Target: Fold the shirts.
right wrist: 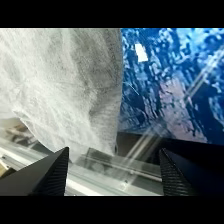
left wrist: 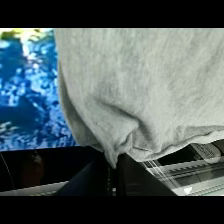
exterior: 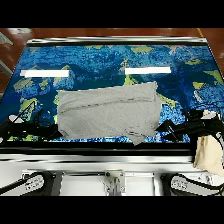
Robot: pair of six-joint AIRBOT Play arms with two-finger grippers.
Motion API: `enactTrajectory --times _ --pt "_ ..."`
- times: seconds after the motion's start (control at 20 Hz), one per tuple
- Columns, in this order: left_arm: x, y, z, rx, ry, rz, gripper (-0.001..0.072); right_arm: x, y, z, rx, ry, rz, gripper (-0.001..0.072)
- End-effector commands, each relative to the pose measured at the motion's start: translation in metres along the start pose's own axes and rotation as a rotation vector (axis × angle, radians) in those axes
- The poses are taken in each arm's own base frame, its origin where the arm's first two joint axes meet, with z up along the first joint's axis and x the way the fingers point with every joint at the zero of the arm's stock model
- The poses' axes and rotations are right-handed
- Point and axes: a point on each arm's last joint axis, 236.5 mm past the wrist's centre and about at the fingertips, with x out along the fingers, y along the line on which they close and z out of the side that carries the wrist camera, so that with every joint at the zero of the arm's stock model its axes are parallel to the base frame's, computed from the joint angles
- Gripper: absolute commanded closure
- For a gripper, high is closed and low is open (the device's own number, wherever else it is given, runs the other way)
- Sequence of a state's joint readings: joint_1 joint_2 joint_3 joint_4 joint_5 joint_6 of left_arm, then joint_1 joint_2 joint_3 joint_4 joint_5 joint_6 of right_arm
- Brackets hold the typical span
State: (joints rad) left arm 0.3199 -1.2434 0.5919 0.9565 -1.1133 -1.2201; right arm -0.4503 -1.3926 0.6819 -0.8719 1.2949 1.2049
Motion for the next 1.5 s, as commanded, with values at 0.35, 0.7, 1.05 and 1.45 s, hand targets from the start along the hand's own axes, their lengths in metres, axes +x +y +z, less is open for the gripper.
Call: enactTrajectory --times 0.35,0.7,1.05,1.45 --pt "-0.007 -0.009 0.006 0.011 -0.033 -0.021 0.0666 0.045 0.033 0.0 -0.131 -0.023 -0.002 0.0647" --pt "-0.054 -0.033 0.063 0.129 -0.204 -0.006 0.0666 -0.014 0.117 0.044 -0.263 -0.117 0.151 0.0648" --pt "-0.088 -0.063 0.14 0.167 -0.464 0.024 0.0667 -0.04 0.189 0.125 -0.352 -0.429 0.141 0.0648" --pt "-0.1 -0.073 0.221 0.161 -0.565 0.026 0.0665 -0.047 0.201 0.218 -0.264 -0.608 0.163 0.0647"
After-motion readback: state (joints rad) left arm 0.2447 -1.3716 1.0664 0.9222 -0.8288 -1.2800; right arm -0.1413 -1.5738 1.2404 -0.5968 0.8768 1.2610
